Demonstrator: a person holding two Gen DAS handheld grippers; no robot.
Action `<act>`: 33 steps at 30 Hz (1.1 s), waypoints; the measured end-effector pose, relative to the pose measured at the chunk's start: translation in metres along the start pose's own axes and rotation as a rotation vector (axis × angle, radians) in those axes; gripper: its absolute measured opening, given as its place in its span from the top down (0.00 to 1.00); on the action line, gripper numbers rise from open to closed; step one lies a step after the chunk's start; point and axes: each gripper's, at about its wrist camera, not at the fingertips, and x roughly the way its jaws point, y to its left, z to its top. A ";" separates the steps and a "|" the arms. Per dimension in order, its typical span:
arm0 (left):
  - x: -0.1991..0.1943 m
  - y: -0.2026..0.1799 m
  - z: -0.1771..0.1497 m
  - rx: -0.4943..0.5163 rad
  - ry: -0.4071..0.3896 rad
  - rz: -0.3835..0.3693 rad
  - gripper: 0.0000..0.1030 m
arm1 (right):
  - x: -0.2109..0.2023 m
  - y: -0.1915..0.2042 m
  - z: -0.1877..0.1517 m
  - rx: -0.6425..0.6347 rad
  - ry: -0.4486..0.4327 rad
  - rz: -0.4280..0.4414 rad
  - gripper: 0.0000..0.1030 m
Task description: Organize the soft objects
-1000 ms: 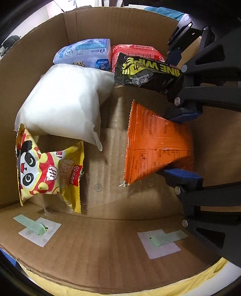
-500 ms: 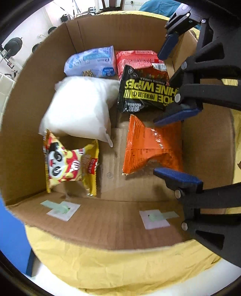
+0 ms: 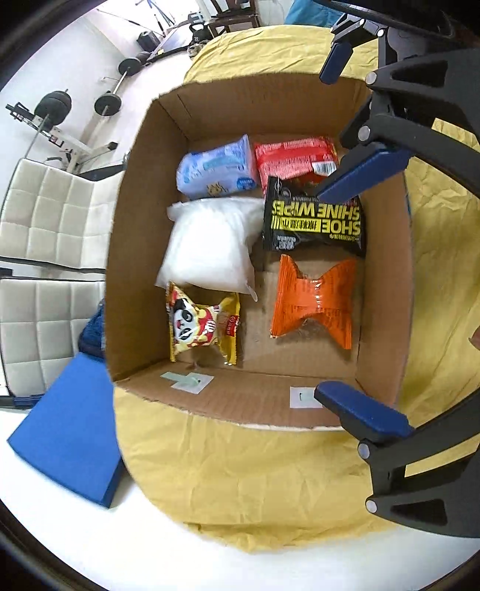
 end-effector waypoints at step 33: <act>-0.247 -0.051 -0.117 0.038 -0.384 -0.002 0.04 | -0.309 -0.047 -0.158 -0.004 -0.423 0.052 0.00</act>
